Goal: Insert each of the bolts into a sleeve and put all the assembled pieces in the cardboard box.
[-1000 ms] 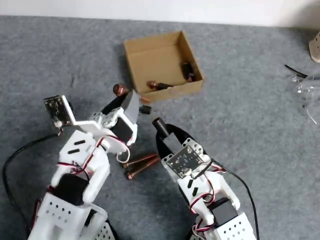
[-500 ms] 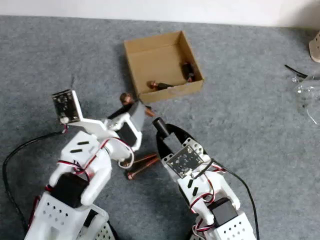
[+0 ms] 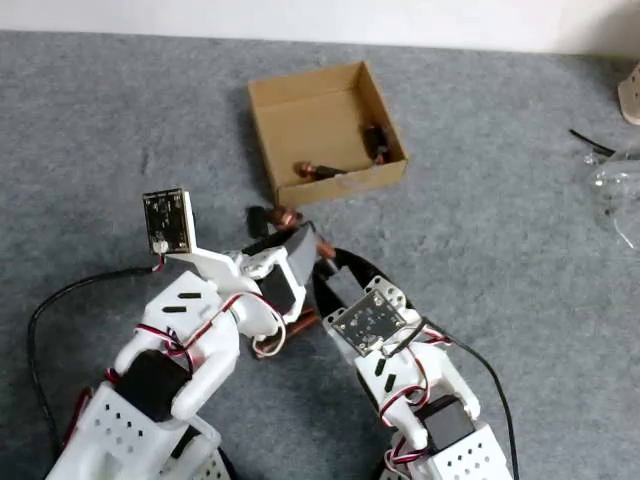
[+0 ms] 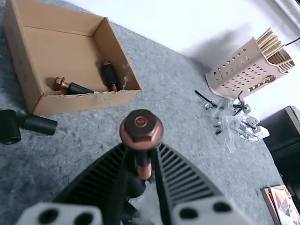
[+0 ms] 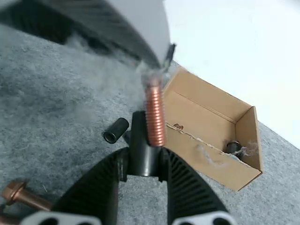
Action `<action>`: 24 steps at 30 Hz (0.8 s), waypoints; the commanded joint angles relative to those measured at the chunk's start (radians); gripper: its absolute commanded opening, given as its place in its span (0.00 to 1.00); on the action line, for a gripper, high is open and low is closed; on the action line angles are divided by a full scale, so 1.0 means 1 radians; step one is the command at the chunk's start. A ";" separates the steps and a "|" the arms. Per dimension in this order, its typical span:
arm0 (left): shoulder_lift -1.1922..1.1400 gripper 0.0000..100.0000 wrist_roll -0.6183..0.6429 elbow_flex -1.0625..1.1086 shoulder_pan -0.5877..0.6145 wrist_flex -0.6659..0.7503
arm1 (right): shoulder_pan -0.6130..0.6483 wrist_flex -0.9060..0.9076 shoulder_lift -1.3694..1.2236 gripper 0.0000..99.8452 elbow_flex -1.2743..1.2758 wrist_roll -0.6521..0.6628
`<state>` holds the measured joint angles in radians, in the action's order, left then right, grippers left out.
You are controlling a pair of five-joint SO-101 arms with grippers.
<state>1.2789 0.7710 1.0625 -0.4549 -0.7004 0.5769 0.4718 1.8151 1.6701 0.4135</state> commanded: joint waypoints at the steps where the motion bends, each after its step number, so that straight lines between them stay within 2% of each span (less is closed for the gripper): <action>1: 0.001 0.00 0.002 -0.033 0.128 0.000 | -0.019 -0.045 0.024 0.00 0.097 0.015; 3: -0.004 0.00 0.008 -0.035 0.185 0.000 | -0.047 -0.045 0.024 0.00 0.097 0.012; 8: -0.005 0.00 0.008 -0.016 0.193 0.000 | -0.093 -0.047 0.024 0.00 0.096 0.008; 11: -0.005 0.00 0.003 -0.018 0.197 -0.005 | -0.096 -0.047 0.024 0.00 0.099 0.008; 18: -0.005 0.00 0.002 0.068 0.334 0.002 | -0.113 -0.097 0.016 0.00 0.104 0.008; 24: -0.008 0.00 -0.018 0.093 0.383 0.002 | -0.110 -0.077 0.021 0.00 0.104 -0.023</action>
<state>1.2758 0.7725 1.1699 -0.1066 -0.7066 0.4787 0.4181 1.8167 1.6701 0.4074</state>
